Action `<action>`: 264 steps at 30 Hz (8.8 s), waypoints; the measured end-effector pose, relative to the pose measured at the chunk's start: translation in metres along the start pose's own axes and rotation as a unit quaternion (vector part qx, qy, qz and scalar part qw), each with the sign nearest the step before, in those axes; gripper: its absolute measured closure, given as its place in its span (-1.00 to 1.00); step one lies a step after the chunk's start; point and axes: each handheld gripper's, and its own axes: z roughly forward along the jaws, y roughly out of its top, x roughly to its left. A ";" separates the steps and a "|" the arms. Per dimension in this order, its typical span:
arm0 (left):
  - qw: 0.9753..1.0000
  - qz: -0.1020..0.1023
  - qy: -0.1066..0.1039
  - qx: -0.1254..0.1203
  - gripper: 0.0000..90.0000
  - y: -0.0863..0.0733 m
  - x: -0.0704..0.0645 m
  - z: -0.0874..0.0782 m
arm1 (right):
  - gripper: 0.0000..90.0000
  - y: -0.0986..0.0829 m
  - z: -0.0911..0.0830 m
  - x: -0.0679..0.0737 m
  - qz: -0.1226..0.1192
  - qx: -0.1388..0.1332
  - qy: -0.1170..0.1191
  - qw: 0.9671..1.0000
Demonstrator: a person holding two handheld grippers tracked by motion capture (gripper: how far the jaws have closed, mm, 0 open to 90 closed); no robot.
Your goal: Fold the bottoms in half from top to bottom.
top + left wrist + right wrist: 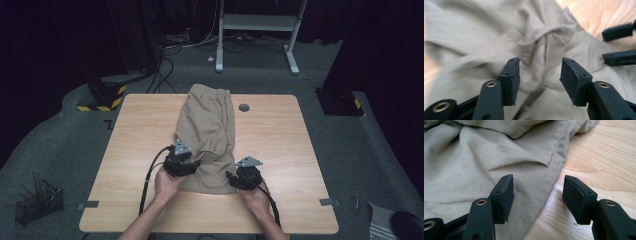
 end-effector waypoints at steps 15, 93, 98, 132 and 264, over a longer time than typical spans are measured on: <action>0.994 -0.092 0.048 0.027 -0.08 -0.008 0.058 -0.003 | -0.09 0.000 0.000 0.001 0.004 0.000 -0.006 1.000; 0.998 -0.055 0.014 0.042 -0.06 -0.045 0.020 -0.007 | 0.19 0.007 -0.007 -0.014 -0.004 0.044 0.020 0.999; 0.998 -0.044 0.030 0.036 -0.10 -0.042 0.022 0.014 | 0.13 0.026 0.013 -0.033 0.002 0.048 0.003 0.999; 0.997 -0.054 0.046 -0.003 -0.27 -0.048 0.022 0.019 | 0.99 0.066 -0.002 -0.013 -0.014 0.036 0.096 0.995; 0.990 -0.128 0.035 0.047 0.31 -0.019 0.069 0.008 | 0.53 0.021 -0.015 -0.048 0.087 0.000 0.014 0.996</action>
